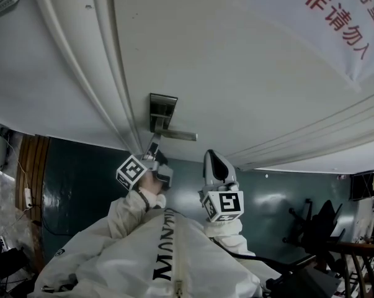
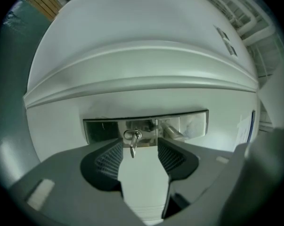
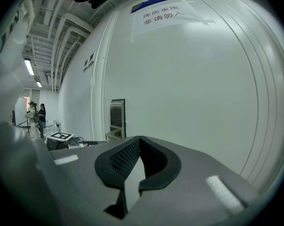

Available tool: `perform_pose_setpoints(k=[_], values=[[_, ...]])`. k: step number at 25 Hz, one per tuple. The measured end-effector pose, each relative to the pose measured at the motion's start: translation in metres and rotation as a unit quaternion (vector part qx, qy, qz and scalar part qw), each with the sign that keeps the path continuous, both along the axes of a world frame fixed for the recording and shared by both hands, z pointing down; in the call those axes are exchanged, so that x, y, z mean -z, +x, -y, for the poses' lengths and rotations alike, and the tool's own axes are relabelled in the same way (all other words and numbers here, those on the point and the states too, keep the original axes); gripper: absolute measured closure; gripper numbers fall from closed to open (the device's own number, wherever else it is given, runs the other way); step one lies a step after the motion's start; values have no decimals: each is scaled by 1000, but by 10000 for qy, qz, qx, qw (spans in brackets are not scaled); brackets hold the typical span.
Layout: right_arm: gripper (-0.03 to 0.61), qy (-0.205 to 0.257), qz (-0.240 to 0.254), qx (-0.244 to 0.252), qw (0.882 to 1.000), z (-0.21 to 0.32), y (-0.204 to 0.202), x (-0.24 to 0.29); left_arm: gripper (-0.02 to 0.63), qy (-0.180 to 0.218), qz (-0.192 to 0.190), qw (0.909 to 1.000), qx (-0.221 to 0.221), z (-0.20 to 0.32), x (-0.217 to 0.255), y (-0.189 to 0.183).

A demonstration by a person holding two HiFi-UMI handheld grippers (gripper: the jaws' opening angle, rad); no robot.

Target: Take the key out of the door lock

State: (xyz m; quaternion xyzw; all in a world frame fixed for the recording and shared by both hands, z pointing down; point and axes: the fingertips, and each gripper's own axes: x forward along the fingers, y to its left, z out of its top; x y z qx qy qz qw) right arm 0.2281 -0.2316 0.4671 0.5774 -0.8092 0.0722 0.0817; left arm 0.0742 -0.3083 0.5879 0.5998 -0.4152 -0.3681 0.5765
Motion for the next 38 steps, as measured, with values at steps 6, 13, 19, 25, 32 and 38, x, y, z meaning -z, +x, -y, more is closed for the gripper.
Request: perform_pose_setpoints(k=[6, 13, 19, 25, 32, 38], values=[[578, -16, 43, -18, 10000, 2, 3, -1, 420, -91, -89, 9999, 67, 6, -5, 2], [578, -48, 98, -99, 9999, 3, 5, -4, 483, -33, 146, 9999, 82, 14, -4, 2], [578, -25, 117, -93, 9999, 2, 4, -2, 520, -49, 202, 9998, 81, 14, -4, 2], [578, -14, 97, -102, 9999, -1, 5, -1, 568, -176, 175, 9996, 110, 13, -10, 2], [578, -25, 110, -136, 9998, -6, 6, -2, 583, -154, 257, 9994, 146, 12, -9, 1], [578, -24, 117, -159, 9998, -10, 8, -2, 586, -108, 349, 9993, 116, 12, -9, 1]])
